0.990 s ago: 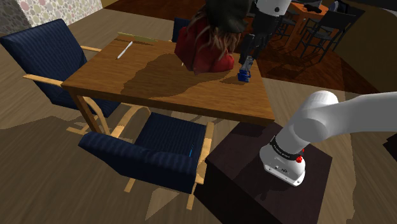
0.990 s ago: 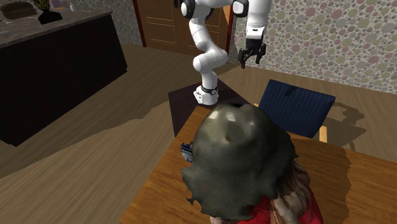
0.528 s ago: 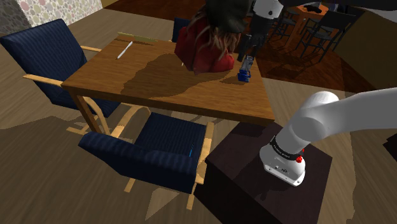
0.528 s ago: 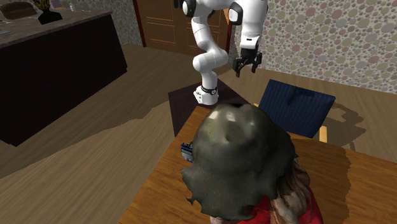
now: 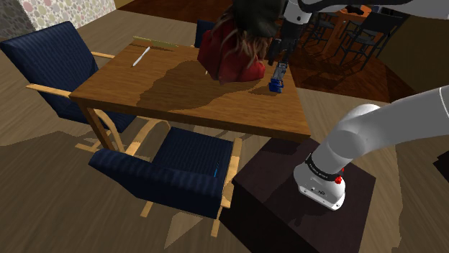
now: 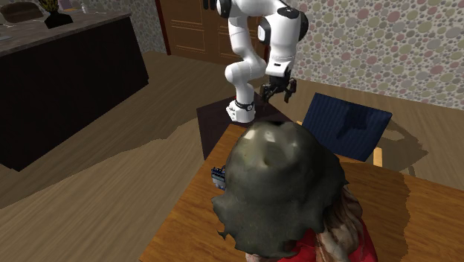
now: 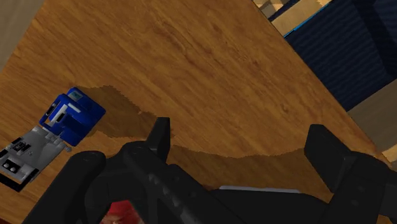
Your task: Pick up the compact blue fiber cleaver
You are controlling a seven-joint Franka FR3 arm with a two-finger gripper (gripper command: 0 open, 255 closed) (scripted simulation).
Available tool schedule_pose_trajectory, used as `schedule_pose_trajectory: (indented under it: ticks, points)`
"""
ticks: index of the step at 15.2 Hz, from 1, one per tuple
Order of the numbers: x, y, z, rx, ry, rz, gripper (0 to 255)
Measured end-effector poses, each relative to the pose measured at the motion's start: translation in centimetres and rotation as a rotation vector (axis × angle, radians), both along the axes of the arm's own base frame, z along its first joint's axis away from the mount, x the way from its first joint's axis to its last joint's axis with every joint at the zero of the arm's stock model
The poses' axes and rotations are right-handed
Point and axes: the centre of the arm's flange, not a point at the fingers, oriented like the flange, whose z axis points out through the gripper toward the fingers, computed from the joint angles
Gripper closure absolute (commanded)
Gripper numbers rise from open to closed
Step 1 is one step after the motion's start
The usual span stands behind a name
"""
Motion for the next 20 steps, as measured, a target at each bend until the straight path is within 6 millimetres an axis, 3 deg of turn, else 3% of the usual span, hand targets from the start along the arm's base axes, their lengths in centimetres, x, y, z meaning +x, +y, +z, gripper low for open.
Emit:
schedule_pose_trajectory:
  ticks: [6, 20]
  points:
    - [3.0, -7.2, -2.6, -0.010, 0.001, -0.054, 0]
    - [7.6, -23.4, -8.2, -0.032, 0.003, -0.182, 0]
